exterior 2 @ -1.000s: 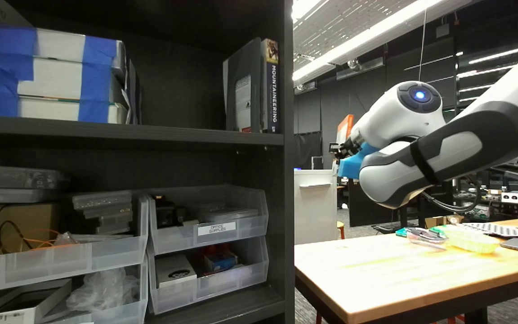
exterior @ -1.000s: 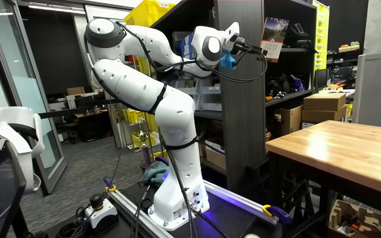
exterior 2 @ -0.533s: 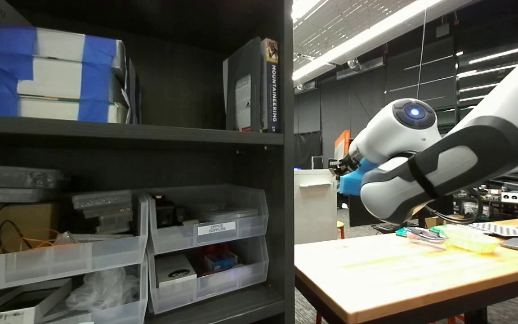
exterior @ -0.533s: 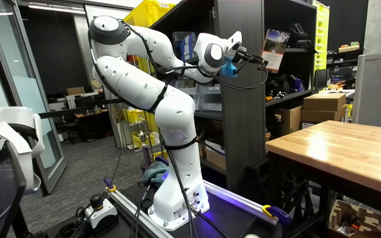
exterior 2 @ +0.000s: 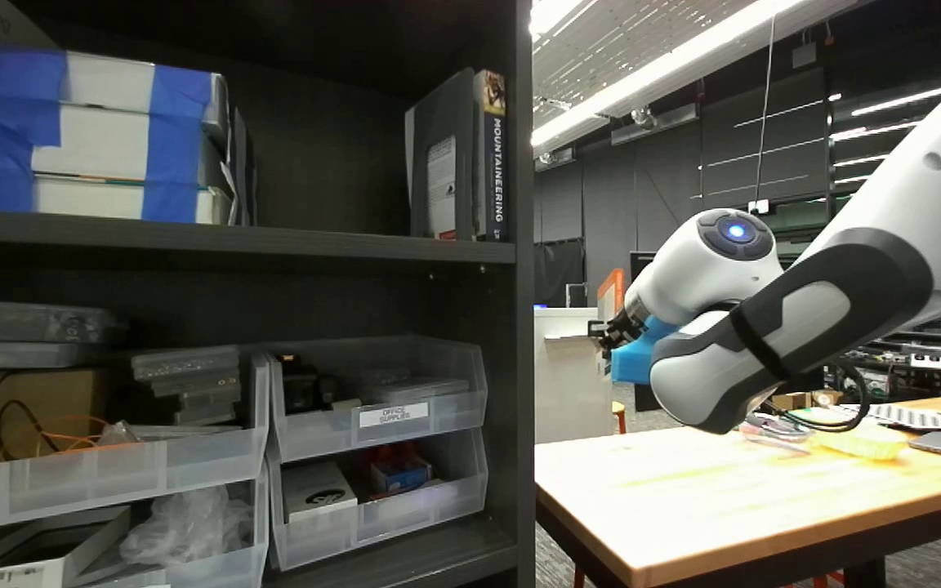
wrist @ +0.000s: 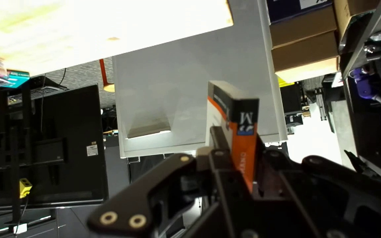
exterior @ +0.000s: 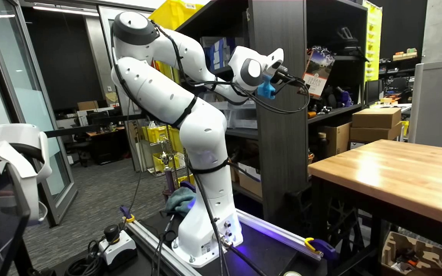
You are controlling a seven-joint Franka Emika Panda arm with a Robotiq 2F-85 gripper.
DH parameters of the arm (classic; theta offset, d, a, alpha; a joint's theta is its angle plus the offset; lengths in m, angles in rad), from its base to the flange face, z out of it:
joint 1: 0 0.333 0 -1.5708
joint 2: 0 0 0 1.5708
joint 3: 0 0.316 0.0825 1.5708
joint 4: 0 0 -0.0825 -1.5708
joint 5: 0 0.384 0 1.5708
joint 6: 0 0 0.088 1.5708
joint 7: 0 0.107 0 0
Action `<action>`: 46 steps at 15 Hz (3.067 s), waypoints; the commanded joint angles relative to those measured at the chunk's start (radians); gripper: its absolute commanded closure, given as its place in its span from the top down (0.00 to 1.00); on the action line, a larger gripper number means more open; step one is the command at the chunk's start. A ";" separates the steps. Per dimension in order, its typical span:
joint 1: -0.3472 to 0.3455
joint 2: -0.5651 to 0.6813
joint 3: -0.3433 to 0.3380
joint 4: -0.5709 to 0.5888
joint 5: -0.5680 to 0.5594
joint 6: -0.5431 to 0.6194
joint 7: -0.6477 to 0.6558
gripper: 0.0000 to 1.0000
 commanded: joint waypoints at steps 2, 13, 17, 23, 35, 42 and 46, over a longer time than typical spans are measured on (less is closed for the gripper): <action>-0.068 0.050 0.081 0.010 0.010 0.067 -0.001 0.04; -0.409 0.072 0.347 0.077 0.061 0.198 -0.021 0.04; -0.518 0.074 0.431 0.120 0.089 0.222 -0.034 0.04; -0.689 0.073 0.550 0.196 0.106 0.227 -0.045 0.04; -0.857 0.001 0.677 0.271 0.116 0.222 -0.131 0.04; -0.921 -0.031 0.756 0.300 0.109 0.187 -0.177 0.04; -0.927 -0.022 0.763 0.312 0.109 0.143 -0.202 0.04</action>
